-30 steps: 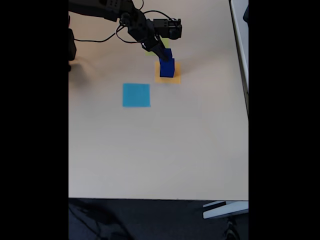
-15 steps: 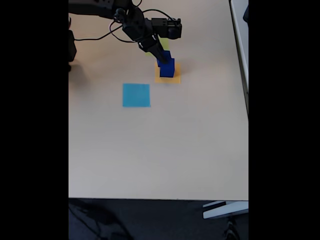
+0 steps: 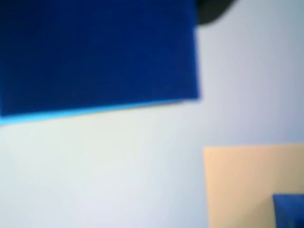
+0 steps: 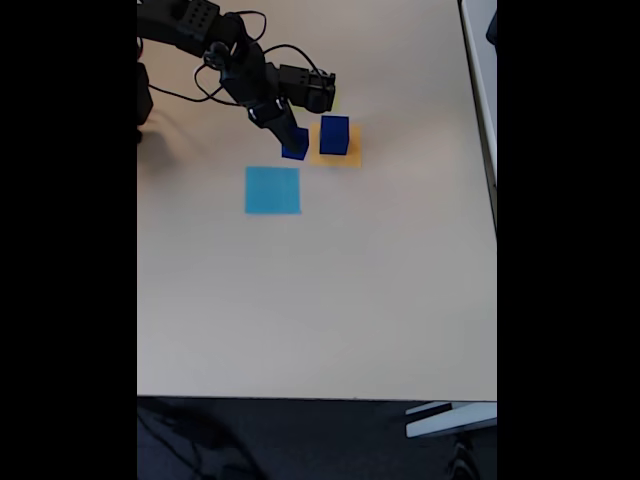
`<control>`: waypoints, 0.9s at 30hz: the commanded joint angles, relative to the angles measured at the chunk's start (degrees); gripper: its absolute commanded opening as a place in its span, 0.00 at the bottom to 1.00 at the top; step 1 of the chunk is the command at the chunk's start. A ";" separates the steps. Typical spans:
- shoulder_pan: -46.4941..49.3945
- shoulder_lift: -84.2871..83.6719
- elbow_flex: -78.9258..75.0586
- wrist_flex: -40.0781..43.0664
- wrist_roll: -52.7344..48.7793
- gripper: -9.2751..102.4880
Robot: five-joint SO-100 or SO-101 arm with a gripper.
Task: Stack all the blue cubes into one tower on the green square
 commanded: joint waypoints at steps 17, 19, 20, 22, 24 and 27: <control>3.96 4.75 13.97 -18.54 -2.81 0.18; 3.96 4.92 14.94 -19.16 -2.72 0.18; 4.04 5.01 15.47 -19.69 -2.72 0.18; 4.31 5.01 16.35 -20.74 -2.81 0.18; 4.75 4.75 16.96 -21.71 -2.90 0.18; 5.27 4.57 18.11 -23.29 -2.72 0.19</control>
